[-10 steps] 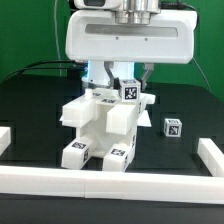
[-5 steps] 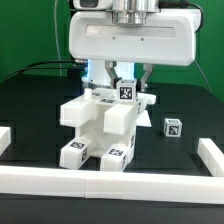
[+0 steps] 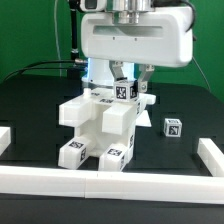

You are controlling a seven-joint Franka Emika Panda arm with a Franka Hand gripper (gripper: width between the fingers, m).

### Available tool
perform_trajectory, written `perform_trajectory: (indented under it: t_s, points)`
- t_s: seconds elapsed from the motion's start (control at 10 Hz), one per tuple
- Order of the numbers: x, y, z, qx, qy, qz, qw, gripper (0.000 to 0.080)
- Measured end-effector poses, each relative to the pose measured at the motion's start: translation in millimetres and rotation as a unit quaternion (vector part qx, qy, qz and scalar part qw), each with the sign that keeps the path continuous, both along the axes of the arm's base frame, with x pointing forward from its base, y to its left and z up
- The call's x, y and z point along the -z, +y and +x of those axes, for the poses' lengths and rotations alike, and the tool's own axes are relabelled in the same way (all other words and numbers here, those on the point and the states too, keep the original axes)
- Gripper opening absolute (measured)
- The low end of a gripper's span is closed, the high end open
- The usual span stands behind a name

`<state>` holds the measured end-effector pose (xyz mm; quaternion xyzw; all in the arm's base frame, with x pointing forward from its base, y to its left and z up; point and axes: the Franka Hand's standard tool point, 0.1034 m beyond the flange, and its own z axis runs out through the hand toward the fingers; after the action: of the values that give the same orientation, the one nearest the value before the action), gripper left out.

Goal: Assemble chair

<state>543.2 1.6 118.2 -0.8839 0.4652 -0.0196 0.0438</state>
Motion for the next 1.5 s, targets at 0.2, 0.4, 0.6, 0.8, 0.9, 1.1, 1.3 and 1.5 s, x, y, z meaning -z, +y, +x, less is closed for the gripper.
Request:
perform_trajectory:
  t_s: [0.2,0.4,0.6,0.8,0.9,1.1,1.3,1.5]
  points:
    - [-0.2,1.2,1.0,0.118,0.004,0.022,0.993,0.0288]
    - [-0.2,1.9,1.1,0.153,0.006,0.029,0.988,0.0288]
    - [-0.2,1.6,1.0,0.115,0.004,0.026,0.993,0.0497]
    - [-5.5,1.2,6.2,-0.017,-0.004,0.019,1.000,0.0600]
    - [-6.0,3.5,6.8,-0.098,-0.010,0.011,0.995,0.0639]
    - [-4.9,3.5,5.4,-0.197,-0.017,0.000,0.980,0.0647]
    - [-4.7,2.9,5.3,-0.262,-0.021,-0.006,0.965,0.0649]
    - [-3.4,-1.8,8.9,-0.401,-0.024,-0.040,0.915,0.0649]
